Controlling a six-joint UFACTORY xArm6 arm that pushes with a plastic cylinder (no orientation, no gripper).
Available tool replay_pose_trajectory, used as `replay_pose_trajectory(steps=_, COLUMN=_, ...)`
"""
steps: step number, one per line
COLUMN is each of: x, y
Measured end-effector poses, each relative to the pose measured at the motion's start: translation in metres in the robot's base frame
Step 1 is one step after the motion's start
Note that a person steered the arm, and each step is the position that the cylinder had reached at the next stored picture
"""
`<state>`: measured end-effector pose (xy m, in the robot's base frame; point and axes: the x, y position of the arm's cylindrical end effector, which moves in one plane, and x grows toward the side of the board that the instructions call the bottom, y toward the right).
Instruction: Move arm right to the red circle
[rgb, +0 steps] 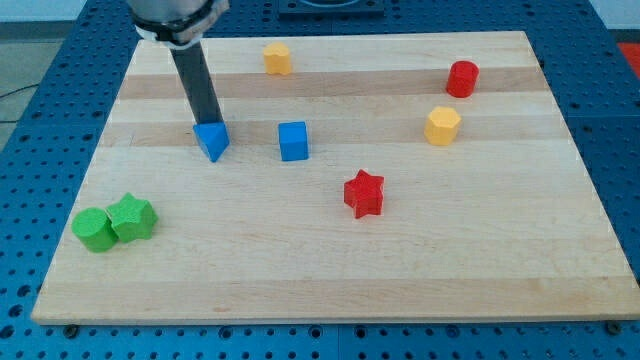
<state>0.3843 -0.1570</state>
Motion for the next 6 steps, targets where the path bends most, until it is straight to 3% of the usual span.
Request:
replay_pose_trajectory(steps=2, x=0.049, y=-0.064)
replay_pose_trajectory(steps=4, x=0.062, y=0.033)
replay_pose_trajectory(steps=5, x=0.062, y=0.049)
replay_pose_trajectory(steps=6, x=0.076, y=-0.041)
